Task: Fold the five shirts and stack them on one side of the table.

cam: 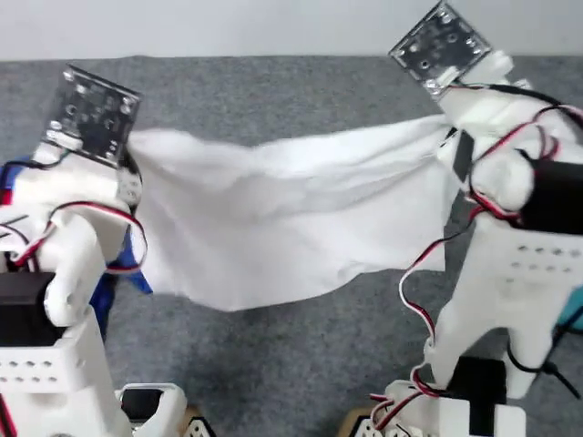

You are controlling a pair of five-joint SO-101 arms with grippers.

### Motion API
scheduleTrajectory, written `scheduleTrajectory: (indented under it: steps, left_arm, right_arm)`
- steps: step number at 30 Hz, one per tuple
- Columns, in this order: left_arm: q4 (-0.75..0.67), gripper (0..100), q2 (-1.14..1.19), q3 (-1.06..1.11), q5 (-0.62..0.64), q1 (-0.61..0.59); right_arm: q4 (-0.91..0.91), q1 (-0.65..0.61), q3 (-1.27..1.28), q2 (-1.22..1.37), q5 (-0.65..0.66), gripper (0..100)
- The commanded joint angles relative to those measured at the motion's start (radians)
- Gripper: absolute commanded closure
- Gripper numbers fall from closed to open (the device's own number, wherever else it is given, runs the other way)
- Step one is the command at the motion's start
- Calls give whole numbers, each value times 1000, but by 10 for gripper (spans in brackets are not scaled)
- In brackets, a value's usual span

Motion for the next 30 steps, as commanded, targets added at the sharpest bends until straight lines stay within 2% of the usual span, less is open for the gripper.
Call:
scheduleTrajectory:
  steps: [1, 3, 7, 12, 16, 20, 25, 26, 30]
  left_arm:
    - [146, 995, -2, -28, -37, 5]
    - [175, 995, -9, -4, -38, -5]
    - [172, 995, -34, 120, -48, -124]
    - [170, 995, -86, 302, -172, -281]
    - [133, 995, -141, 441, -227, -347]
    - [87, 995, -207, 556, -229, -359]
    - [40, 995, -281, 667, -227, -359]
    - [32, 995, -292, 687, -227, -359]
    - [-3, 995, -319, 750, -227, -359]
  right_arm:
    - [39, -68, 138, -30, 8, 988]
    - [39, -125, 252, -30, 8, 988]
    - [38, -252, 493, -15, 11, 988]
    - [38, -378, 647, 127, 49, 987]
    - [38, -432, 605, 317, 46, 983]
    - [39, -444, 460, 507, 40, 966]
    - [42, -430, 278, 638, -138, 730]
    - [42, -427, 255, 636, -163, 713]
    - [44, -424, 236, 573, -175, 753]
